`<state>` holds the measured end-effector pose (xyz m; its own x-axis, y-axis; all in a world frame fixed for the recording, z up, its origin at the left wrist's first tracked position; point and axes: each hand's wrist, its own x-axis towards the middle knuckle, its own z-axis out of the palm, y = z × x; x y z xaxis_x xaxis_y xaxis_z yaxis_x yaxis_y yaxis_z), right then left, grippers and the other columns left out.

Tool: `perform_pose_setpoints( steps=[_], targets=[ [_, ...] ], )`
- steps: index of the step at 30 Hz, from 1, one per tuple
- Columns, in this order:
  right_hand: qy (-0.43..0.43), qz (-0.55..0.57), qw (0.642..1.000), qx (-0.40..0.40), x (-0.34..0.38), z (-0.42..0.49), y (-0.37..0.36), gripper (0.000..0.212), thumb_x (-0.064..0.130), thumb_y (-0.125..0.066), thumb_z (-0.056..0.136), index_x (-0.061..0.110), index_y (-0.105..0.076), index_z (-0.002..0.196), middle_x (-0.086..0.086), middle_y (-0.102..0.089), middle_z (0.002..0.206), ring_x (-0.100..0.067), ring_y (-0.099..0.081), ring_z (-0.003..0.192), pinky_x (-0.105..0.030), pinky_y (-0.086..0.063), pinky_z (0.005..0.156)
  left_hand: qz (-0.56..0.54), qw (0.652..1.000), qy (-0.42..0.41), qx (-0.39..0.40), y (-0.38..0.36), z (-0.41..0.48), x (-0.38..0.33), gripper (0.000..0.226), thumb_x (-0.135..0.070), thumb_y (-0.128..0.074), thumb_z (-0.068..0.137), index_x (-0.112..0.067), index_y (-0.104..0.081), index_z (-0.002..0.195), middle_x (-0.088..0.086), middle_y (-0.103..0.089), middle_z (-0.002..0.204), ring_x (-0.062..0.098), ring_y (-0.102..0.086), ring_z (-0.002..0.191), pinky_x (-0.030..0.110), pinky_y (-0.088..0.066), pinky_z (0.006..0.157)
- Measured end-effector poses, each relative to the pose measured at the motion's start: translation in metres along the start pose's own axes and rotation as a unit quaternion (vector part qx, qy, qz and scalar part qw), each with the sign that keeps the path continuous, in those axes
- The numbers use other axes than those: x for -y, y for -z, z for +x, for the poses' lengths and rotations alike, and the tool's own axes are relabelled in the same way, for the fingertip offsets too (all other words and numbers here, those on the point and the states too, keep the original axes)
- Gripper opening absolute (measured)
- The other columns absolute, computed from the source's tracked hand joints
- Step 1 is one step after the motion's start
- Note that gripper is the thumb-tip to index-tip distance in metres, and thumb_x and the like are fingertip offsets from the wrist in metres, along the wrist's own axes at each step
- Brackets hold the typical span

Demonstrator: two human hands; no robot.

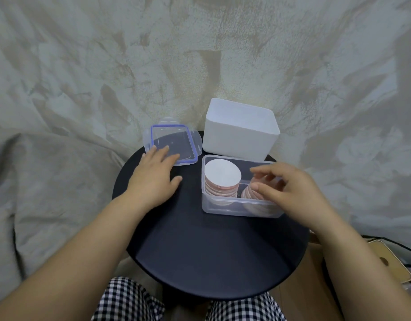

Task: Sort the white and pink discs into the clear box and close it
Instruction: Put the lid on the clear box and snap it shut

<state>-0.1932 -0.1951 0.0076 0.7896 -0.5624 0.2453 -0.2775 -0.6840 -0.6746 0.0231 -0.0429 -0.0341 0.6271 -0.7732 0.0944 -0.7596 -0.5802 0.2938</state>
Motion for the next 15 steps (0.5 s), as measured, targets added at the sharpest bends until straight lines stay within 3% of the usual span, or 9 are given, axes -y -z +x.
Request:
perform_pose_setpoints(
  steps=[2, 6, 10, 15],
  targets=[
    [0.003, 0.023, 1.000, -0.005, -0.004, -0.009, -0.003, 0.024, 0.017, -0.072, 0.078, 0.033, -0.068, 0.095, 0.013, -0.065, 0.087, 0.000, -0.055, 0.077, -0.007, -0.040, 0.070, 0.029, 0.999, -0.014, 0.020, -0.004, 0.003, 0.002, 0.047, -0.034, -0.047, 0.094, -0.022, -0.039, 0.139, 0.002, -0.035, 0.147, 0.025, -0.027, 0.137, 0.039, -0.020, 0.112],
    [-0.004, 0.056, 0.998, -0.007, -0.006, -0.013, -0.006, 0.023, 0.015, -0.072, 0.078, 0.030, -0.070, 0.096, 0.011, -0.067, 0.088, -0.002, -0.058, 0.078, -0.010, -0.042, 0.072, -0.005, 0.997, -0.025, -0.072, -0.003, 0.001, 0.007, 0.025, -0.025, -0.053, 0.092, -0.022, -0.063, 0.115, 0.002, -0.060, 0.115, 0.025, -0.049, 0.110, 0.036, -0.042, 0.087],
    [-0.005, 0.053, 0.998, -0.014, -0.005, -0.012, -0.008, 0.024, 0.014, -0.072, 0.078, 0.033, -0.069, 0.093, 0.012, -0.068, 0.087, 0.000, -0.058, 0.077, -0.007, -0.041, 0.070, -0.009, 0.993, -0.059, -0.103, -0.002, -0.006, 0.014, 0.020, -0.021, -0.055, 0.091, -0.023, -0.066, 0.107, -0.001, -0.062, 0.105, 0.023, -0.052, 0.101, 0.033, -0.043, 0.076],
    [0.003, 0.050, 0.998, -0.032, -0.004, -0.013, -0.008, 0.029, 0.013, -0.074, 0.076, 0.039, -0.067, 0.089, 0.013, -0.068, 0.084, -0.002, -0.057, 0.075, -0.007, -0.040, 0.068, -0.063, 0.972, -0.099, -0.204, 0.001, -0.009, 0.030, 0.016, -0.005, -0.063, 0.078, -0.014, -0.070, 0.090, 0.005, -0.066, 0.084, 0.032, -0.060, 0.078, 0.031, -0.043, 0.065]
  ],
)
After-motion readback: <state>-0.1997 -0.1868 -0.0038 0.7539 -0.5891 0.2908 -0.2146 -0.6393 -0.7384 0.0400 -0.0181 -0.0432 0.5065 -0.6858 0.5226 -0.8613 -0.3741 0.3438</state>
